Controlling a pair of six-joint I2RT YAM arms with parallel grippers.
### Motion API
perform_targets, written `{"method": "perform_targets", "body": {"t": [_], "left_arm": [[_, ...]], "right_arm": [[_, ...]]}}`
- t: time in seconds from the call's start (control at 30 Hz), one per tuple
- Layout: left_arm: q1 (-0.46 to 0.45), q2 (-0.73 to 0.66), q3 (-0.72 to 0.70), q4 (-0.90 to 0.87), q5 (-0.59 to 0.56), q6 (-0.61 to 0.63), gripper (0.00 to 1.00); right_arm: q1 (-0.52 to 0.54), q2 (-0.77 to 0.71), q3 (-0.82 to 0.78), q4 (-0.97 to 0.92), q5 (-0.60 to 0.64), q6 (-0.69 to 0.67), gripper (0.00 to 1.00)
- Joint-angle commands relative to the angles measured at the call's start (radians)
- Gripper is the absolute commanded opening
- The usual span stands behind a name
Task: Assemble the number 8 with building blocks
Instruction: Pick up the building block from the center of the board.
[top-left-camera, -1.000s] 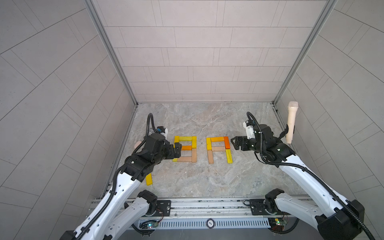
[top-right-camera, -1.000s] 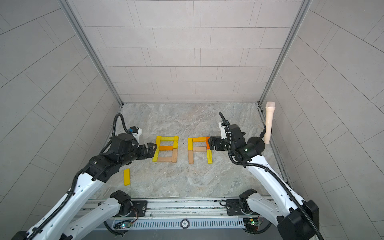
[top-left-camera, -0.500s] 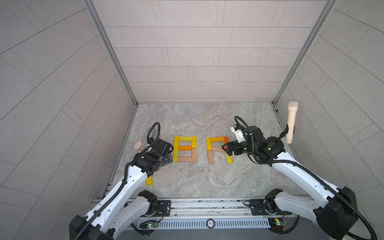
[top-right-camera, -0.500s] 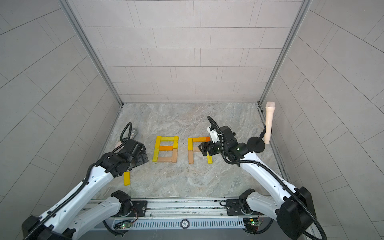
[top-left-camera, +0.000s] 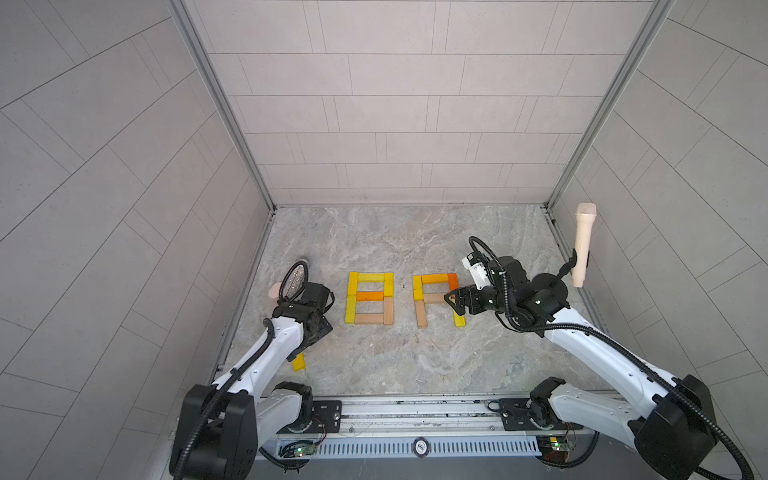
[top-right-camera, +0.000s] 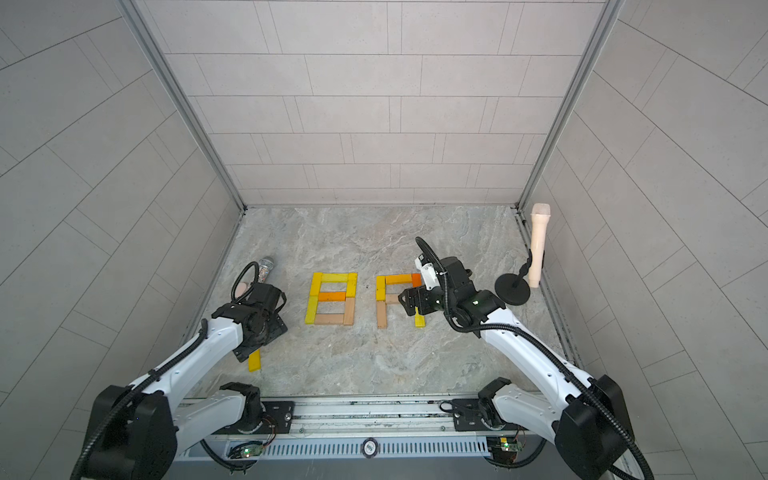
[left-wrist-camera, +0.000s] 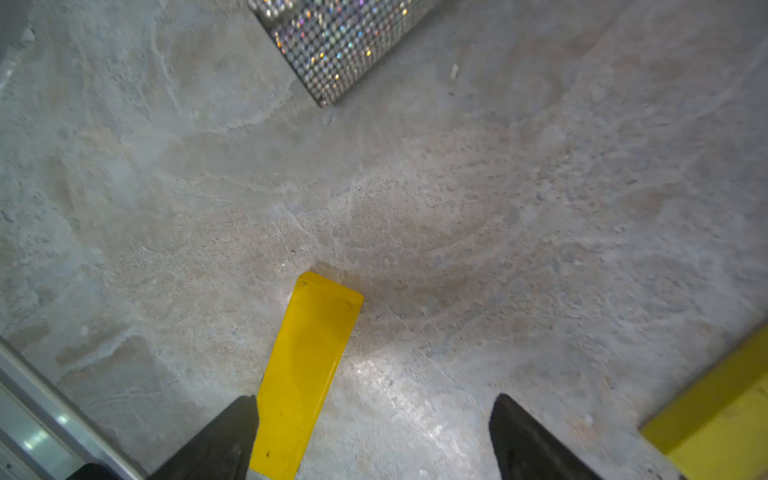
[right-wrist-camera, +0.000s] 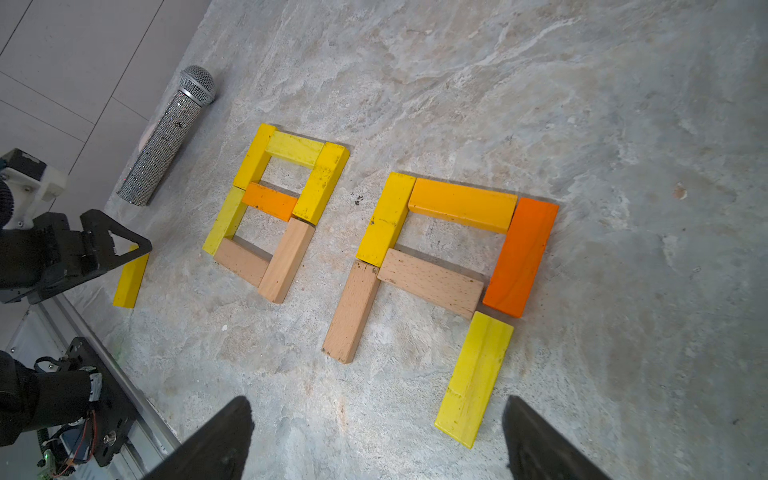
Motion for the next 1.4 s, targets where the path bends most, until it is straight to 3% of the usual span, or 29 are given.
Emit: {"method": "perform_targets", "body": {"t": [0.0, 0.23, 0.4, 0.57, 0.87, 0.97, 1.17, 1.37], "left_arm": [[0.03, 0.013, -0.031, 0.049, -0.023, -0.03, 0.91], [0.108, 0.039, -0.074, 0.125, 0.022, 0.008, 0.82], [0.139, 0.085, -0.063, 0.131, 0.043, 0.041, 0.68], [0.143, 0.131, -0.034, 0.132, 0.095, 0.069, 0.66], [0.136, 0.221, -0.014, 0.16, 0.182, 0.122, 0.49], [0.134, 0.19, -0.011, 0.142, 0.178, 0.138, 0.51], [0.085, 0.104, -0.016, 0.107, 0.177, 0.162, 0.78], [-0.006, 0.106, -0.011, 0.041, 0.141, 0.116, 0.8]], "right_arm": [[0.004, -0.029, -0.011, -0.01, 0.015, -0.02, 0.95], [0.004, -0.029, -0.019, -0.01, 0.022, -0.013, 0.95], [0.004, -0.03, -0.019, -0.014, 0.029, -0.009, 0.95], [0.004, -0.027, -0.019, -0.016, 0.047, 0.002, 0.95], [0.004, -0.019, -0.022, -0.024, 0.053, 0.011, 0.94], [0.003, -0.019, -0.021, -0.027, 0.052, 0.016, 0.94], [0.004, -0.019, -0.023, -0.021, 0.046, 0.03, 0.94], [0.004, -0.023, -0.024, -0.024, 0.037, 0.046, 0.94]]}}
